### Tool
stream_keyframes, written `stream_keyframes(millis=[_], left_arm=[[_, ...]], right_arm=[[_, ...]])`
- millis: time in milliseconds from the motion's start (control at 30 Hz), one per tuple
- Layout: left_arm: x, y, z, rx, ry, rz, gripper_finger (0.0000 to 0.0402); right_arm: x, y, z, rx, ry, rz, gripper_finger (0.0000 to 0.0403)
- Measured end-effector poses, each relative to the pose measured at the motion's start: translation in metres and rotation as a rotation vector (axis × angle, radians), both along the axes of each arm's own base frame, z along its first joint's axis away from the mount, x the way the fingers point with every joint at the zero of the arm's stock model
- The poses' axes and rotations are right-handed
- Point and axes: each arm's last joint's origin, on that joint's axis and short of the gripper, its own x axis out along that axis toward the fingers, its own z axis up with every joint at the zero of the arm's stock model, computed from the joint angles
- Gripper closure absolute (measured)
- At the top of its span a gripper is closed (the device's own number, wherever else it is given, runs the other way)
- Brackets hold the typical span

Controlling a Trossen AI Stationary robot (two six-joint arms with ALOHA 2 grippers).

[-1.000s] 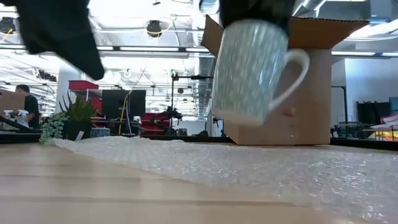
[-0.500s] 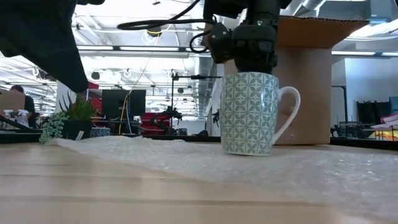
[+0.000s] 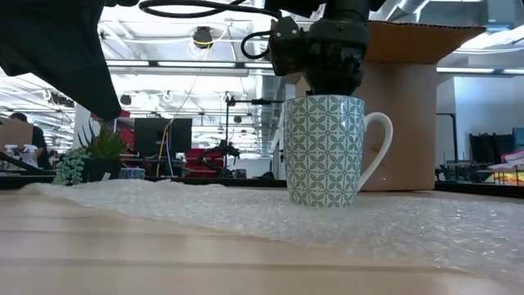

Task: Wrap mug
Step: Wrap the white patterned mug in the bubble wrap

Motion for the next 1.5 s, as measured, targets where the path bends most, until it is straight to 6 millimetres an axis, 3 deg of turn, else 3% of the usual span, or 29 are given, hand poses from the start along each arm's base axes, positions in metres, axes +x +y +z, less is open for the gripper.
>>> stream_keyframes(millis=[100, 267, 433, 667, 1100, 1267, 1500], left_arm=[[0.000, 0.000, 0.000, 0.000, 0.000, 0.000, 0.0402], [0.000, 0.000, 0.000, 0.000, 0.001, 0.000, 0.0402], [0.000, 0.000, 0.000, -0.003, -0.001, 0.005, 0.0402], [0.000, 0.000, 0.000, -0.006, -0.003, 0.010, 0.0402], [0.000, 0.000, 0.000, -0.014, -0.006, 0.021, 0.0402], [0.000, 0.000, 0.000, -0.017, -0.008, 0.026, 0.0402], [0.001, 0.000, 0.000, -0.023, -0.013, 0.027, 0.0402]], right_arm=[[0.000, 0.000, 0.000, 0.000, 0.004, 0.000, 0.0319], [-0.001, 0.001, 0.006, 0.007, -0.007, 0.000, 0.0390], [0.005, 0.007, 0.019, 0.052, -0.063, -0.003, 0.0376], [0.007, 0.012, 0.019, 0.059, -0.095, -0.004, 0.0387], [0.004, 0.014, -0.001, 0.088, -0.109, 0.043, 0.0322], [0.008, 0.015, 0.001, 0.079, -0.154, 0.100, 0.0294], [0.009, 0.013, 0.019, 0.055, -0.203, 0.161, 0.0236]])
